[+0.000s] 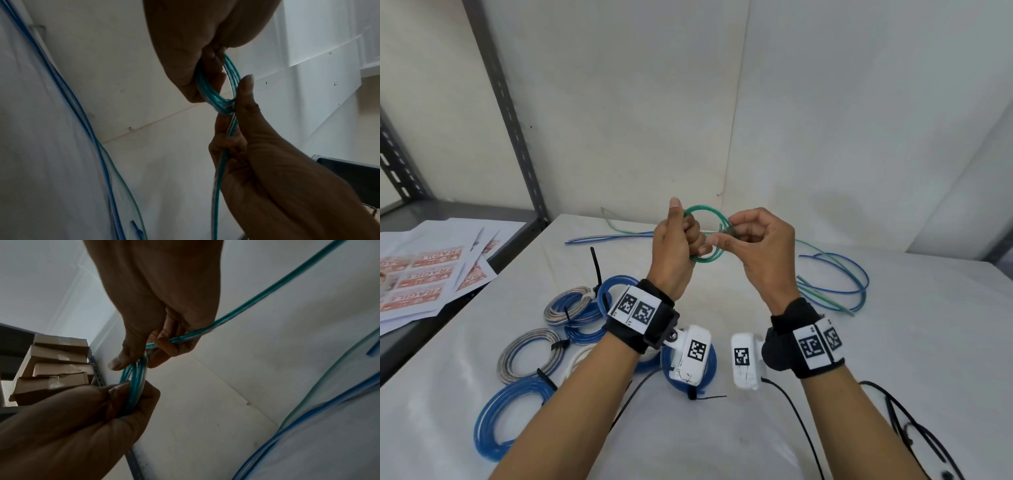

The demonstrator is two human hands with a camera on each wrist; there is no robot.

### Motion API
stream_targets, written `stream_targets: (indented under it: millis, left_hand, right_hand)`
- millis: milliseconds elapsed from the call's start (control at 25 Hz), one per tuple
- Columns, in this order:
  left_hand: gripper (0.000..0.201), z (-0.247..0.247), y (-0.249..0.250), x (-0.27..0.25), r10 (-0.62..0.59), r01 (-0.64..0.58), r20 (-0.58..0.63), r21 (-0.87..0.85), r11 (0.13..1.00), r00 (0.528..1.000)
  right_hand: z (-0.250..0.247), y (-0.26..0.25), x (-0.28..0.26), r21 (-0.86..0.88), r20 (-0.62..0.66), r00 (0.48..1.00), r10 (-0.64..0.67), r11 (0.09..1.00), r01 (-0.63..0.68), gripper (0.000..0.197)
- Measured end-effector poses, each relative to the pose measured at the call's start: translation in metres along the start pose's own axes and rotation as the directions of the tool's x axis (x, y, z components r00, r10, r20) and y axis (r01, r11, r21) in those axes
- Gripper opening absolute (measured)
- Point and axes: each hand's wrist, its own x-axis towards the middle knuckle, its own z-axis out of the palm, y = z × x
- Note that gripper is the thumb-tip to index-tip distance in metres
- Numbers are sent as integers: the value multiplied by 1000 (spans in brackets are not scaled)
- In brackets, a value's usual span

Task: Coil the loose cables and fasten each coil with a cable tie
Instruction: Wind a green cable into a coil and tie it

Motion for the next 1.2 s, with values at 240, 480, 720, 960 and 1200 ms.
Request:
stream_targets:
  millis: [240, 480, 720, 960, 1200]
  left_hand:
    - [47, -6, -16, 6, -12, 10, -31, -75, 997, 999]
    - [47, -8, -27, 11, -8, 6, -27, -64, 998, 1000]
    - [59, -28, -7, 14, -207, 41, 255, 534, 845, 945]
    - [49, -27, -9, 4, -184, -183, 418, 695, 695, 890]
    - [45, -24, -2, 13, 19, -77, 214, 263, 962, 977]
  right_hand:
    - [2, 25, -5, -1, -48, 997, 56, 998, -56, 28]
    - [6, 37, -8, 95, -94, 995, 23, 995, -14, 6]
    - [-29, 22, 1, -102, 160, 987, 22, 995, -6, 5]
    - [-34, 17, -3, -256, 297, 955, 17, 965, 62, 11]
    - [-16, 16, -6, 61, 80, 996, 42, 997, -47, 7]
